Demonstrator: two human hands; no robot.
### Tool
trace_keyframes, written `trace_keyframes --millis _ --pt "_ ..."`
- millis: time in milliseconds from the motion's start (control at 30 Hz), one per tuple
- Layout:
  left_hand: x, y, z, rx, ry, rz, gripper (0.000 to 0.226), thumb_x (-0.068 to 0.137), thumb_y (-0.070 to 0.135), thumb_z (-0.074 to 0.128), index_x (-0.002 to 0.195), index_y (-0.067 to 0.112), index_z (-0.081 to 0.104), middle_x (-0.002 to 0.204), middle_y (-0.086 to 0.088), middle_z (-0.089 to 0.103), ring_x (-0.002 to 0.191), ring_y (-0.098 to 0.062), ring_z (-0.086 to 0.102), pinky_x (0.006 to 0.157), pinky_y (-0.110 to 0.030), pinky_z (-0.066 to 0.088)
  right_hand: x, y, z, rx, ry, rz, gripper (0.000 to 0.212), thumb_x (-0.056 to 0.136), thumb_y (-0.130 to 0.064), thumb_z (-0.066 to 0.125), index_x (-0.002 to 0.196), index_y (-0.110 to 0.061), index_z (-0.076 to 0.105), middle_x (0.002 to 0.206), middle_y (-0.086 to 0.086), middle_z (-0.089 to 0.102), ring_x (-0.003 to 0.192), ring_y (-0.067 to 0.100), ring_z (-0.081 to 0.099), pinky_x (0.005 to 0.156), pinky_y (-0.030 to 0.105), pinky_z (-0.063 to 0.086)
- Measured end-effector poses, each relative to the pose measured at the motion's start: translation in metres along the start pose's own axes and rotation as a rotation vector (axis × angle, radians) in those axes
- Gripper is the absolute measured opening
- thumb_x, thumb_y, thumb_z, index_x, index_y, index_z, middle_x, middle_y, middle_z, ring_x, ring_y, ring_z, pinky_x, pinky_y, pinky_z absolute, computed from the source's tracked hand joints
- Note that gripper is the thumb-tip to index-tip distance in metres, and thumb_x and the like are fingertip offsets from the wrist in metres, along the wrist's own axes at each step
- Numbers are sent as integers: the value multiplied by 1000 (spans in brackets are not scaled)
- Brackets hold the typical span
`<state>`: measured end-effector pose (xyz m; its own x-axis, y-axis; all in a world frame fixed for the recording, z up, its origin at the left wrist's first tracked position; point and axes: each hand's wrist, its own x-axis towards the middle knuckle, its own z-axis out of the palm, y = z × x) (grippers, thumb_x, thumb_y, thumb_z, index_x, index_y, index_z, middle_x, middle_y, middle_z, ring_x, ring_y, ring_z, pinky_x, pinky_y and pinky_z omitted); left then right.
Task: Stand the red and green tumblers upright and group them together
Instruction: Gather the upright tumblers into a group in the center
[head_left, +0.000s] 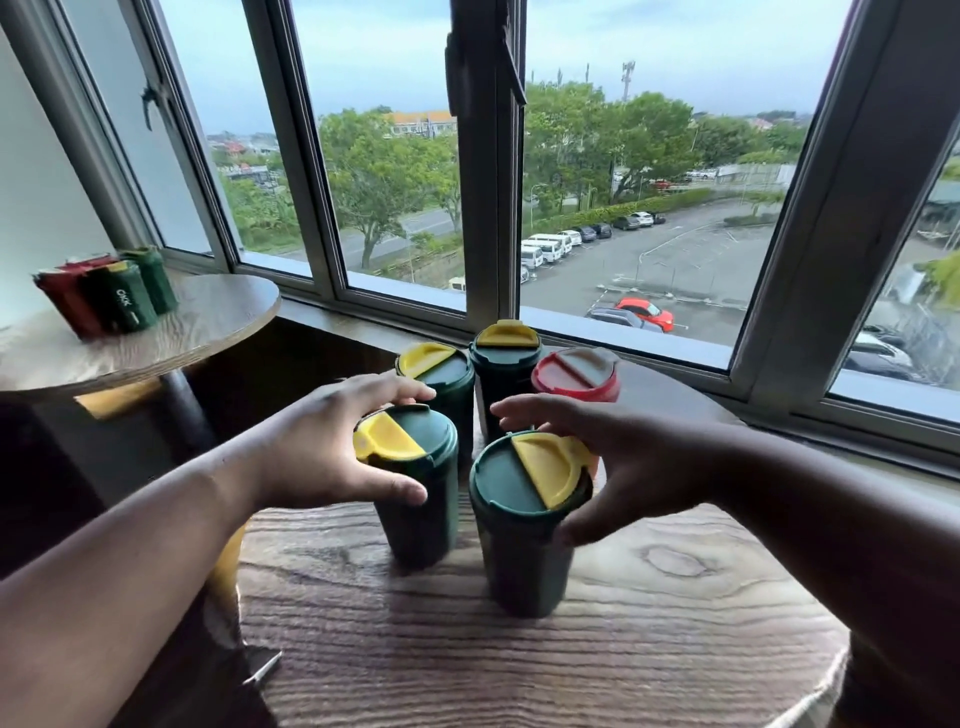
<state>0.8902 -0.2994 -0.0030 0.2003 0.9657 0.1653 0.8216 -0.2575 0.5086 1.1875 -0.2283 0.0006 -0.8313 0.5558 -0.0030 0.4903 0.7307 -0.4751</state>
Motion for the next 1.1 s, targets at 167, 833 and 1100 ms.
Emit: trace_keyframes --millis 167,833,1100 --pt "-1 -3 6 7 54 -41 96 43 71 84 130 61 43 122 19 60 119 2 53 101 -25 44 -1 -3 6 -57 17 20 104 59 -65 79 147 -52 25 146 -29 38 130 -12 37 104 5 31" --pt "18 22 35 82 249 -80 91 41 85 71 120 50 45 116 13 61 100 -9 61 90 -35 53 -5 -16 38 105 589 369 82 52 -66 80 116 -31 41 109 -11 48 94 8 46 73 25 35" --pt "12 22 37 98 241 -59 89 49 82 73 126 46 48 123 13 58 111 -8 56 96 -34 50 -2 -20 38 65 553 387 84 56 -69 78 119 -27 42 112 -9 48 97 9 47 78 26 38"
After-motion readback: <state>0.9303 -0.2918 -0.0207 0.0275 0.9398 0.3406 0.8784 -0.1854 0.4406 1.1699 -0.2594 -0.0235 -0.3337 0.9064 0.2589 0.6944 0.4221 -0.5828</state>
